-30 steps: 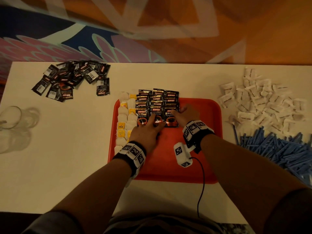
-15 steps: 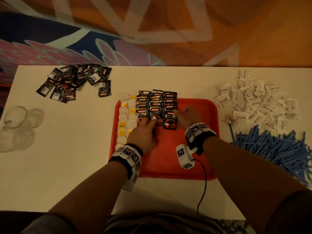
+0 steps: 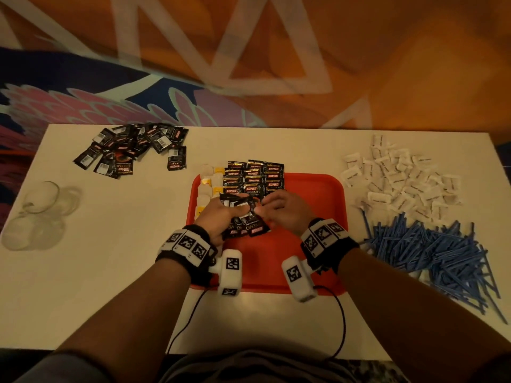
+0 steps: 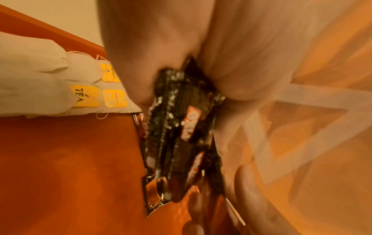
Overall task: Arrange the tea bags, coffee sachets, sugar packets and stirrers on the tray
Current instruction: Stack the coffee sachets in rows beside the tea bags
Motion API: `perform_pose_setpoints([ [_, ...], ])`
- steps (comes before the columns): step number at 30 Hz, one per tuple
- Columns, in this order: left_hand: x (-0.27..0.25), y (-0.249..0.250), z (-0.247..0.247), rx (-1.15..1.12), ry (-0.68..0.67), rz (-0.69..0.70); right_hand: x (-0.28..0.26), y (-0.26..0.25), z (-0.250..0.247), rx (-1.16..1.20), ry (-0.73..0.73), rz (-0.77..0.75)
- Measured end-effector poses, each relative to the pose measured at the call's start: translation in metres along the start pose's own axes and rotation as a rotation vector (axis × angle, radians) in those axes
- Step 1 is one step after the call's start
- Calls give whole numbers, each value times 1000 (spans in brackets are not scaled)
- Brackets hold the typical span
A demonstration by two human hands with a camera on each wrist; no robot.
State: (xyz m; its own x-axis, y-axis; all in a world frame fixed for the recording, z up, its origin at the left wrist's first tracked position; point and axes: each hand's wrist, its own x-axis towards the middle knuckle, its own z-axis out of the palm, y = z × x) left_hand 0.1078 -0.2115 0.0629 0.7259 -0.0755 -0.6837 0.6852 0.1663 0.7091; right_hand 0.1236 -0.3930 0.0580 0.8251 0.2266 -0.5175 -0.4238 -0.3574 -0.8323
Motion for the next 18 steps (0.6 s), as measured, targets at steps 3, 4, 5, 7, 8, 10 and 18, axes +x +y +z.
perform_pose_setpoints([
  [3,-8,-2,2,35,28,65,-10,-12,3,-107,-45,1],
  [4,-10,-2,5,44,58,94,-13,-14,3,-117,-48,11],
  [5,-12,-3,8,51,88,127,-16,-17,2,-105,-42,11],
  [7,-15,-6,15,38,104,178,-20,-20,0,-99,7,-22],
  [8,-17,-6,17,34,116,177,-22,-21,-2,-119,57,-51],
  [10,-24,-5,20,19,183,96,-25,-21,-7,-91,199,-124],
  [18,-45,1,36,-63,37,-93,-50,-23,-16,-192,255,-416],
])
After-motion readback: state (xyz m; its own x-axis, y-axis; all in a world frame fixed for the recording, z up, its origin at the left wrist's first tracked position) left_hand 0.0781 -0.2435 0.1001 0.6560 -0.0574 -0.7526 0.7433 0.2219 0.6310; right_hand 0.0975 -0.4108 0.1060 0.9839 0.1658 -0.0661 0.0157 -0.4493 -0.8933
